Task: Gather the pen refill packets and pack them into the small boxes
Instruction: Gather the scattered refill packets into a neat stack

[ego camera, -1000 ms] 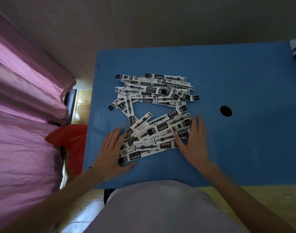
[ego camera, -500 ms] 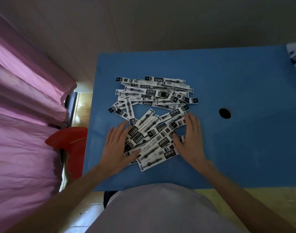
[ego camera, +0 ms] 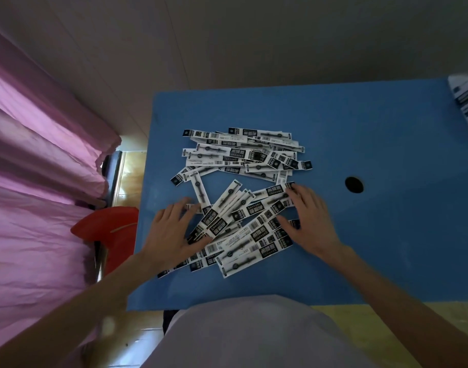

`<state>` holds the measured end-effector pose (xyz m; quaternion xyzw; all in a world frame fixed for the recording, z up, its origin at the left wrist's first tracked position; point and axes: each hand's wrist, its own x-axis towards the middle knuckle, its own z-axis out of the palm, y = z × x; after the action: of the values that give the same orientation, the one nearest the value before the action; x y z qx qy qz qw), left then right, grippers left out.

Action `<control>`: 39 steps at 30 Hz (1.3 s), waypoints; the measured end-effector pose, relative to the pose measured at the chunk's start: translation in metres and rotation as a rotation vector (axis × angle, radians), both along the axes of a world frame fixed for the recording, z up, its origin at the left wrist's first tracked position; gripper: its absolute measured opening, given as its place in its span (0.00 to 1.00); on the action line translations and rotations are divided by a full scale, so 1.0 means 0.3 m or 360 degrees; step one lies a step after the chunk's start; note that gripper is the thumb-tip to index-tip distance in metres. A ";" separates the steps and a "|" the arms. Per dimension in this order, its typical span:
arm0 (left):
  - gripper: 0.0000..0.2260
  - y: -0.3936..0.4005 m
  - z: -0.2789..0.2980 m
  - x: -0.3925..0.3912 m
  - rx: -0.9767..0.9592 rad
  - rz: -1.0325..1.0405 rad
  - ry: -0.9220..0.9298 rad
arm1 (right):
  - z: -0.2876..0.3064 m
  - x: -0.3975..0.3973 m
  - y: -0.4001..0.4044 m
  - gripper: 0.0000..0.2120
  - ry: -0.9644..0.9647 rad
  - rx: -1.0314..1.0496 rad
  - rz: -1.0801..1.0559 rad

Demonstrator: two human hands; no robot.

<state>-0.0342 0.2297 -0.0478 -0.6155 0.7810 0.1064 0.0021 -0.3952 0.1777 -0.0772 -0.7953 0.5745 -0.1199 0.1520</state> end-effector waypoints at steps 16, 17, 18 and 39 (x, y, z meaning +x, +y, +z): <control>0.47 0.037 -0.019 -0.145 0.0065 0.0096 0.0162 | 0.022 0.082 -0.001 0.28 -0.0019 -0.0050 -0.0042; 0.49 0.035 -0.019 -0.155 0.0090 0.0059 0.0148 | 0.021 0.075 -0.015 0.29 0.0007 -0.0046 -0.0075; 0.51 0.034 -0.021 -0.166 0.0118 0.0025 0.0152 | 0.019 0.070 -0.024 0.29 0.0030 -0.0041 -0.0084; 0.53 -0.006 -0.050 -0.083 0.0153 -0.0233 0.0208 | 0.004 -0.029 0.058 0.47 -0.0146 0.0150 0.0271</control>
<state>-0.0590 0.2278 -0.0628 -0.5477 0.8163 0.1831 -0.0114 -0.4039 0.1951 -0.0760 -0.8269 0.5022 -0.1156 0.2250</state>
